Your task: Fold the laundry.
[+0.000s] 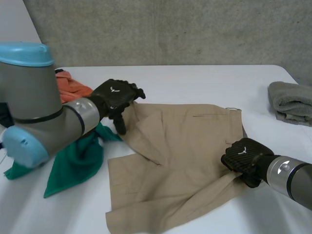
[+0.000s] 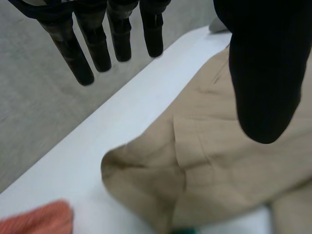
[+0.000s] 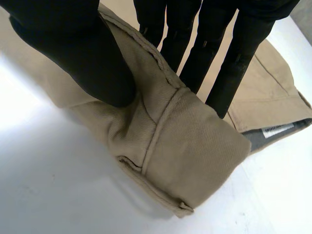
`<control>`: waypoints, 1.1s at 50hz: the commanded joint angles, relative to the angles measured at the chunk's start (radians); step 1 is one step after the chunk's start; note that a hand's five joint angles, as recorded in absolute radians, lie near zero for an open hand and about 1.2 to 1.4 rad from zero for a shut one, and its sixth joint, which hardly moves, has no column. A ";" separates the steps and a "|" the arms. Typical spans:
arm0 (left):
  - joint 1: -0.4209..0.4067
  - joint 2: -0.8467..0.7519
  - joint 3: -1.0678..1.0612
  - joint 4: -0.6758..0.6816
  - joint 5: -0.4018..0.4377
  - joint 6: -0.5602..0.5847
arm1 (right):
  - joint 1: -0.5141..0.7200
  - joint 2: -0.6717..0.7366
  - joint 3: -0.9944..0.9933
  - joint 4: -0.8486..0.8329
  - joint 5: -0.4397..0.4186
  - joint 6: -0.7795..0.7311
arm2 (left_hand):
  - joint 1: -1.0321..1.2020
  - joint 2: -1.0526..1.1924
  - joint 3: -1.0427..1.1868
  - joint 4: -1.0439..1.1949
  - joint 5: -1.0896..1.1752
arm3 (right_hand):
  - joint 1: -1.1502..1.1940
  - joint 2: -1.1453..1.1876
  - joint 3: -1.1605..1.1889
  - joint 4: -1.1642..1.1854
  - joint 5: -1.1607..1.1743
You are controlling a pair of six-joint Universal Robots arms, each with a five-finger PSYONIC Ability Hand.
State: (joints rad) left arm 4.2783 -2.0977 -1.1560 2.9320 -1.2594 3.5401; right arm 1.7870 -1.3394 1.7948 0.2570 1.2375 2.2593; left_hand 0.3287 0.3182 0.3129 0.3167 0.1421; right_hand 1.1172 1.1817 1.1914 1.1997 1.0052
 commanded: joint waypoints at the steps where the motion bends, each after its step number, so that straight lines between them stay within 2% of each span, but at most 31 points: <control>1: 0.049 -0.214 0.188 -0.040 0.173 0.029 | 0.015 0.009 0.008 -0.048 0.003 0.036 | 0.205 0.215 0.220 0.217 0.217 | 0.279 0.215 0.205 0.197 0.217; 9: 0.069 -0.320 0.231 -0.060 0.187 0.140 | 0.003 0.028 0.008 -0.078 0.002 0.059 | 0.304 0.315 0.320 0.316 0.317 | 0.279 0.215 0.205 0.197 0.217; 13: 0.066 -0.337 0.226 -0.016 0.198 0.126 | 0.000 0.040 0.008 -0.088 0.003 0.059 | 0.346 0.356 0.361 0.358 0.358 | 0.279 0.215 0.205 0.197 0.217; 24: 0.038 -0.358 0.209 0.148 0.204 -0.003 | 0.003 0.051 0.015 -0.101 0.003 0.065 | 0.401 0.412 0.417 0.413 0.414 | 0.279 0.215 0.205 0.197 0.217; 29: 0.026 -0.386 0.219 0.157 0.195 -0.001 | 0.005 0.052 0.025 -0.108 0.002 0.066 | 0.410 0.421 0.426 0.422 0.422 | 0.279 0.215 0.205 0.197 0.217; 40: 0.012 -0.443 0.263 0.139 0.184 0.033 | -0.005 0.052 0.026 -0.116 0.000 0.066 | 0.607 0.617 0.623 0.619 0.619 | 0.279 0.215 0.205 0.197 0.217; 41: 0.011 -0.446 0.265 0.138 0.178 0.036 | -0.006 0.054 0.026 -0.116 0.000 0.065 | 0.662 0.673 0.678 0.674 0.674 | 0.279 0.215 0.205 0.197 0.217; 42: 0.011 -0.444 0.268 0.136 0.167 0.045 | -0.006 0.052 0.026 -0.119 0.002 0.066 | 0.857 0.868 0.873 0.869 0.870 | 0.279 0.215 0.205 0.197 0.217; 44: 0.011 -0.441 0.268 0.136 0.144 0.051 | -0.008 0.054 0.025 -0.122 0.000 0.066 | 1.067 1.077 1.082 1.079 1.079 | 0.279 0.215 0.205 0.197 0.217; 51: 0.006 -0.364 0.234 0.105 -0.034 0.080 | -0.006 0.057 0.023 -0.124 0.000 0.065 | 1.068 1.078 1.083 1.080 1.080 | 0.279 0.215 0.205 0.197 0.217; 55: 0.005 -0.282 0.153 0.043 -0.113 0.144 | 0.000 0.051 0.025 -0.122 -0.001 0.066 | 1.068 1.078 1.083 1.080 1.080 | 0.279 0.215 0.205 0.197 0.217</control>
State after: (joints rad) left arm 4.2858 -2.4755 -0.9180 3.0418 -1.2581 3.6192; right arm 1.7798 -1.2842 1.8174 0.1323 1.2381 2.3243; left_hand 1.1625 1.1918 1.1862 1.1973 0.9758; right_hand 1.1172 1.1817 1.1915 1.1997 1.0051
